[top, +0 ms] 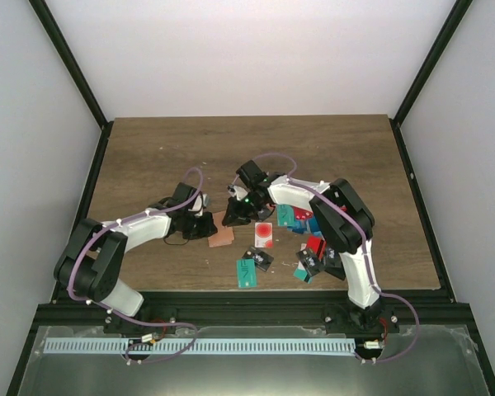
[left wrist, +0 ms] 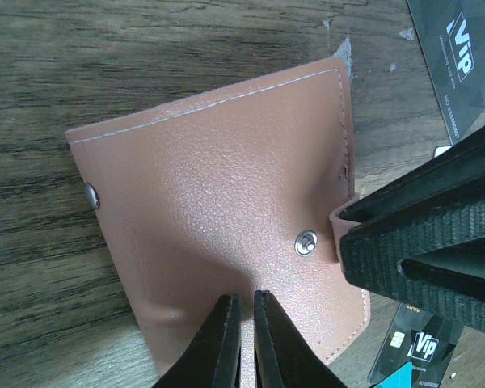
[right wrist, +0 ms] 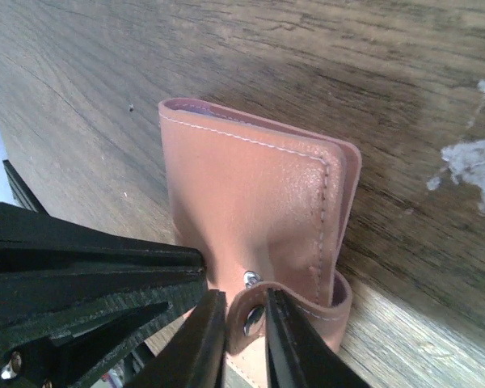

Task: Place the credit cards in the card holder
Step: Close the card holder at the center of the board.

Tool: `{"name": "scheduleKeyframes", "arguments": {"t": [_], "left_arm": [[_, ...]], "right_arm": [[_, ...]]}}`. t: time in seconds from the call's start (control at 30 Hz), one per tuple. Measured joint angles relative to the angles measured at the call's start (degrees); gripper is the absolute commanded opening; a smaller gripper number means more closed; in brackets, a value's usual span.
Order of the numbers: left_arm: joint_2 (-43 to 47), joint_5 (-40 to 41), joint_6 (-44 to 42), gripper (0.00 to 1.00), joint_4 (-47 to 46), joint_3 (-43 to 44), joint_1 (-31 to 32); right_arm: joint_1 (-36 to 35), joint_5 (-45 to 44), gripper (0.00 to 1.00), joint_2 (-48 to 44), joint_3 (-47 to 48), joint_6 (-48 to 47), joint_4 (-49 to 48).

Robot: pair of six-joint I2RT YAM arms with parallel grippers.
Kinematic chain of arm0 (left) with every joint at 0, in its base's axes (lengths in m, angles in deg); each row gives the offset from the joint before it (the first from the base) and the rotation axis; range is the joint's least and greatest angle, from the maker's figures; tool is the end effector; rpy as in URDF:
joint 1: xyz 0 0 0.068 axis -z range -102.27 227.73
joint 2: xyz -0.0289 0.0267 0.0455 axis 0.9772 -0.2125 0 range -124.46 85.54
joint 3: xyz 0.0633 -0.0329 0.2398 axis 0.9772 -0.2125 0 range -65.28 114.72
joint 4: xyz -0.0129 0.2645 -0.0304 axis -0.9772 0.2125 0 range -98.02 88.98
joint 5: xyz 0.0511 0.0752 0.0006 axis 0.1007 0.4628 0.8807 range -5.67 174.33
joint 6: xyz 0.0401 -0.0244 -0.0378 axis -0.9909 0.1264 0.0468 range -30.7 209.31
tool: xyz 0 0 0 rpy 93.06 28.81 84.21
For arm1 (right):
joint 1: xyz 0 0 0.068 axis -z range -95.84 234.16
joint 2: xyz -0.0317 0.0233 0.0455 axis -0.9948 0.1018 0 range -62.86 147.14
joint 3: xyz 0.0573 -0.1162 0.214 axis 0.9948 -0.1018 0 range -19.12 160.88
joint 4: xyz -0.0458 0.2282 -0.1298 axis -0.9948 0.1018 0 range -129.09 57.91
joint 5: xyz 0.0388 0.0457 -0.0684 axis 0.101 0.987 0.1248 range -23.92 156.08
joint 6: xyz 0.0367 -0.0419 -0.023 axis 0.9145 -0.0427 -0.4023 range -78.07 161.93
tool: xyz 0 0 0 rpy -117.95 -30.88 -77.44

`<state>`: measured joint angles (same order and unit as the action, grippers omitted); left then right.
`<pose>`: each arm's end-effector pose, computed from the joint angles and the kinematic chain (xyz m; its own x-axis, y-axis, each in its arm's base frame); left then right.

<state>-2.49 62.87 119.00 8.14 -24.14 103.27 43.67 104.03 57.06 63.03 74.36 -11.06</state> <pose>0.2446 -0.1350 0.1091 -0.9715 -0.0467 -0.2323 0.0802 0.8577 -0.5078 0.3011 0.2930 0.1164 -0.9629 -0.2661 -0.0452 -0.2220 0.6856 0.6933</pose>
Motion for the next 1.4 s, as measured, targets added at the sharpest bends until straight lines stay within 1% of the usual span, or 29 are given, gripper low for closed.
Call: {"name": "scheduleKeyframes", "arguments": {"t": [0.37,0.6,0.83,0.97,1.13,1.4], "left_arm": [[0.3,0.0,-0.1,0.09,0.1,0.0,0.0],[0.8,-1.2,-0.1,0.09,0.2,0.0,0.7],[0.9,-3.1,0.1,0.09,0.0,-0.1,0.7],[2.7,-3.5,0.6,0.14,0.0,-1.2,0.7],[5.5,-4.2,2.5,0.26,-0.4,-2.6,0.6],[5.5,-4.4,5.7,0.26,-3.2,-3.2,-0.5]], "right_arm": [[0.1,1.9,0.18,1.3,0.4,2.9,-2.6],[0.0,1.6,0.13,1.3,0.1,4.4,-4.3],[-0.3,2.3,0.07,1.1,-2.6,6.3,-8.3],[-0.3,2.2,0.04,1.0,-3.7,7.6,-10.0],[-0.3,2.0,0.01,0.4,-5.5,9.4,-12.7],[-0.3,2.0,0.01,-0.3,-7.8,11.6,-16.5]]}}
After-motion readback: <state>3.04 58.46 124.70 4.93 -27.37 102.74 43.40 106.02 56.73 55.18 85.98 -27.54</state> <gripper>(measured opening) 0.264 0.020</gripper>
